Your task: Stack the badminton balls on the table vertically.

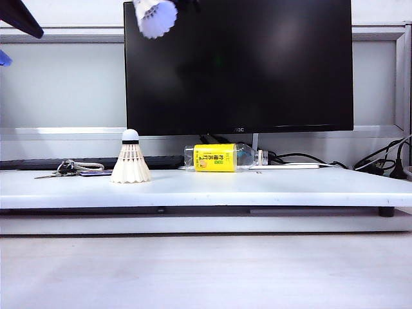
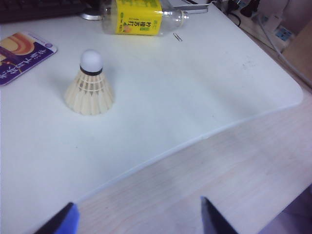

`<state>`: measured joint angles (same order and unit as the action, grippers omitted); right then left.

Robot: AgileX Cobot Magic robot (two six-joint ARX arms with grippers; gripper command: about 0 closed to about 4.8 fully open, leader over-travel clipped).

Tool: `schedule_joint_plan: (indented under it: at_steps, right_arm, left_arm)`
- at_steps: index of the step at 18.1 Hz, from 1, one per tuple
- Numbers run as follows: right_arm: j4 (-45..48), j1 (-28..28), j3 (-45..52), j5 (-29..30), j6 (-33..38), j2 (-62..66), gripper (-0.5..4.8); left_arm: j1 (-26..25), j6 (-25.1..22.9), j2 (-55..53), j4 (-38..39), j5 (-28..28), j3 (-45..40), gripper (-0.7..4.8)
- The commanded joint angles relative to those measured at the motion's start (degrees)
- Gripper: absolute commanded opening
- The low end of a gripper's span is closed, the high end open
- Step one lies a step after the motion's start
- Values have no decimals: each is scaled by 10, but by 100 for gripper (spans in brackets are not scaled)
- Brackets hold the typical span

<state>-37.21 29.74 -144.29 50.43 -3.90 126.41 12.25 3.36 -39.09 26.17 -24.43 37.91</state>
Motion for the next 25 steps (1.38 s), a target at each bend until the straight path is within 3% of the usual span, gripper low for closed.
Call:
schedule_joint_plan:
  at_steps: [1,4,8,14,20,25]
  right_arm:
    - [-43,-12,-2,26,-30,-16,138]
    - [-47,-12,-2,26,-40,-30,138]
    - [30,-12,-3,-2,8,-34,138]
    - [58,-24,-3,-137,11,-95,138]
    - [11,-107,-3,-175,3,-211,138]
    - [-20,-162,-2,-171,-23,-298,138]
  left_arm:
    - [0,1,2,-1,-3,-1,336]
    - [0,1,3,-1,-3,-1,336]
    - [0,2,3,-1,-5,-1,336]
    - [0,4,3,-2,-18,-1,336]
    - [0,16,7,-25,-42,-1,336]
    - [0,16,7,-25,-42,-1,336]
